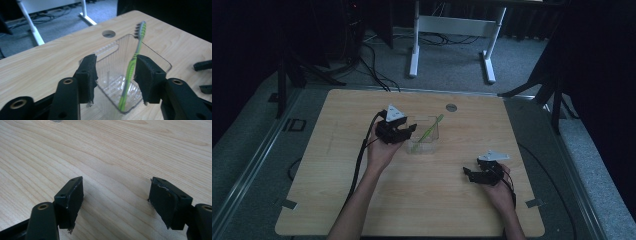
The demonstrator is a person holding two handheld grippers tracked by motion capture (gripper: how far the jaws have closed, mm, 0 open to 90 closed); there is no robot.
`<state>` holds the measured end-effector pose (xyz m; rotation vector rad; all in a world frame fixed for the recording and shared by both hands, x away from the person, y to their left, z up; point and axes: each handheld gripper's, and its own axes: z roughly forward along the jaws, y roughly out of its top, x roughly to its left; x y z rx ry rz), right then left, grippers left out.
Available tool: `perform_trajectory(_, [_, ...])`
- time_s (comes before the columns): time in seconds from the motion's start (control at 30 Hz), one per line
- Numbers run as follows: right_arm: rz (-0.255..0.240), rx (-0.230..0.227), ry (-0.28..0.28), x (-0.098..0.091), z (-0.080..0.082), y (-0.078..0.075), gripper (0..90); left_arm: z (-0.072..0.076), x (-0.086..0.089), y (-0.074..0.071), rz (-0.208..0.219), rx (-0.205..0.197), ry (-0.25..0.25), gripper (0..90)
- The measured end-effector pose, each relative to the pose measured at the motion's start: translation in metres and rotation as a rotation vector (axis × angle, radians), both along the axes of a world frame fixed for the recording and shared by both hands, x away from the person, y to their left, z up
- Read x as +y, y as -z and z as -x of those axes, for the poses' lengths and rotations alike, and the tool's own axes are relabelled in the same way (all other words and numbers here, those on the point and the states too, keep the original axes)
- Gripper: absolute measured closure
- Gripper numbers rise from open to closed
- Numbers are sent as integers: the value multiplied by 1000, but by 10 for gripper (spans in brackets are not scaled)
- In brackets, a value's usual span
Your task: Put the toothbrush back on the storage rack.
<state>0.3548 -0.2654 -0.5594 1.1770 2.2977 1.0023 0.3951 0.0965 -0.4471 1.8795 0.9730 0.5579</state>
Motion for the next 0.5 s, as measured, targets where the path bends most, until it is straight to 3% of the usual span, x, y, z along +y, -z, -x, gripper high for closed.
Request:
perform_trajectory(0.2, [0, 0, 0, 0, 0, 0, 276, 6, 21, 0, 38, -25, -86, 423])
perform_trajectory(0.33, [0, 0, 0, 0, 0, 0, 276, 6, 36, 7, 49, 1, -140, 359])
perform_trajectory(0.5, [0, 0, 0, 0, 0, 0, 276, 6, 46, 21, 21, 31, -171, 336])
